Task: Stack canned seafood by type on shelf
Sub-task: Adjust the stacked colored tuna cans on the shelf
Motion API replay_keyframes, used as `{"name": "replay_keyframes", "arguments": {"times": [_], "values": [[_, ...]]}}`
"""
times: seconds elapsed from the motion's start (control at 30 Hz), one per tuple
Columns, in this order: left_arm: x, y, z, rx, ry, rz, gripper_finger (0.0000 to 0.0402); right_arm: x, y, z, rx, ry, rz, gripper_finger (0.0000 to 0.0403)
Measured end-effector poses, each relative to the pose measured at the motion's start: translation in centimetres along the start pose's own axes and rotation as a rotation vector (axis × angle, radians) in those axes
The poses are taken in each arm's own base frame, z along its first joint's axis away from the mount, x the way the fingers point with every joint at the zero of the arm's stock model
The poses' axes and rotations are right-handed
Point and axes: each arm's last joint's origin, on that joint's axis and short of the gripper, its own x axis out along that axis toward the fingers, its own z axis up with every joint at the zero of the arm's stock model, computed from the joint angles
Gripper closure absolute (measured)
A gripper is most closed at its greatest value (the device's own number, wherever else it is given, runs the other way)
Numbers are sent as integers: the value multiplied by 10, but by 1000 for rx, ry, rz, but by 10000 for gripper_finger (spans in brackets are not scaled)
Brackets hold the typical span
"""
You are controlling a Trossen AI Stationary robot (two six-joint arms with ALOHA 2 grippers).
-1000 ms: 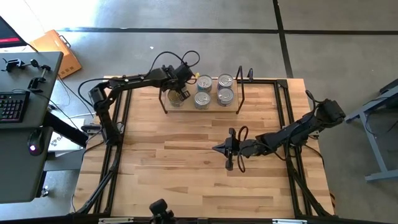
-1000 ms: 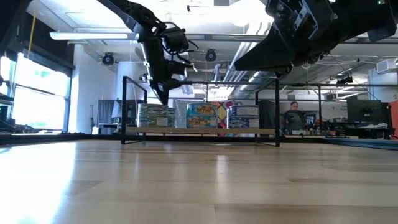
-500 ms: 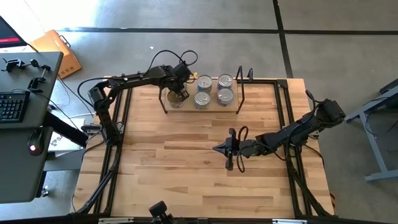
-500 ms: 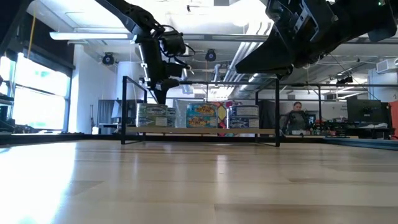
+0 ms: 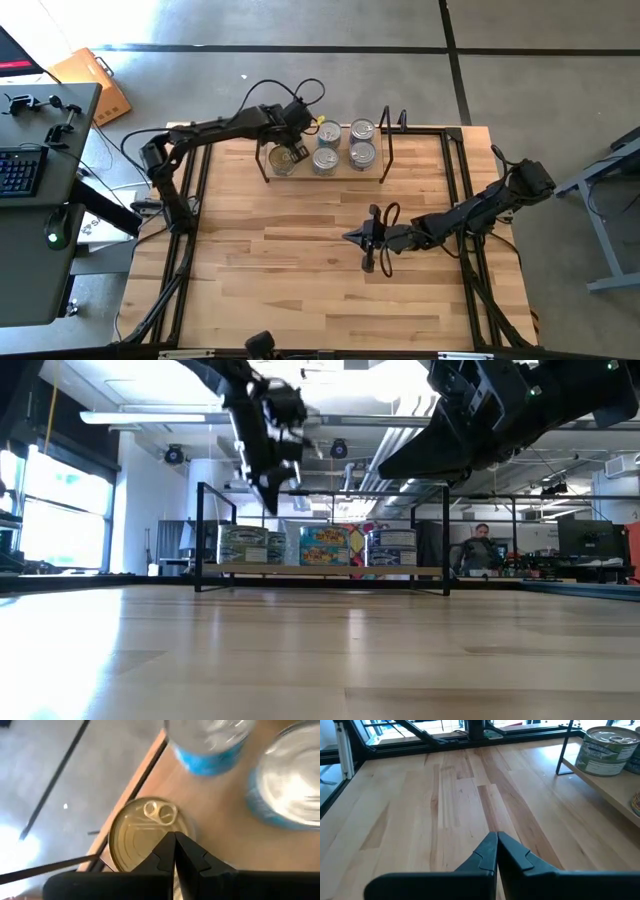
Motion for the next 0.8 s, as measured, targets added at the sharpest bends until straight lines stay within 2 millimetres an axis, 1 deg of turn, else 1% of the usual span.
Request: {"name": "replay_keyframes", "arguments": {"times": [0.07,0.17,0.23,0.3,0.37,0.53,0.67,0.8], "values": [[-16,-4,2,18,-18,-10,401,0,0,0,0,0,-1,403],[-37,-13,-4,52,-4,-47,401,0,0,-1,-4,9,-3,403],[-45,-17,-11,61,47,-89,401,0,0,-2,2,14,-5,403],[-47,-21,-19,66,127,-119,401,0,0,-2,10,14,-5,403],[-44,-22,-28,69,203,-120,401,0,0,-2,11,14,-5,403],[-26,-20,-41,55,251,-109,401,0,0,-2,4,14,-5,403],[-10,-18,-44,25,211,-104,401,0,0,-2,3,14,-4,403],[-7,-18,-42,8,186,-142,401,0,0,-2,3,14,-4,403]]}}
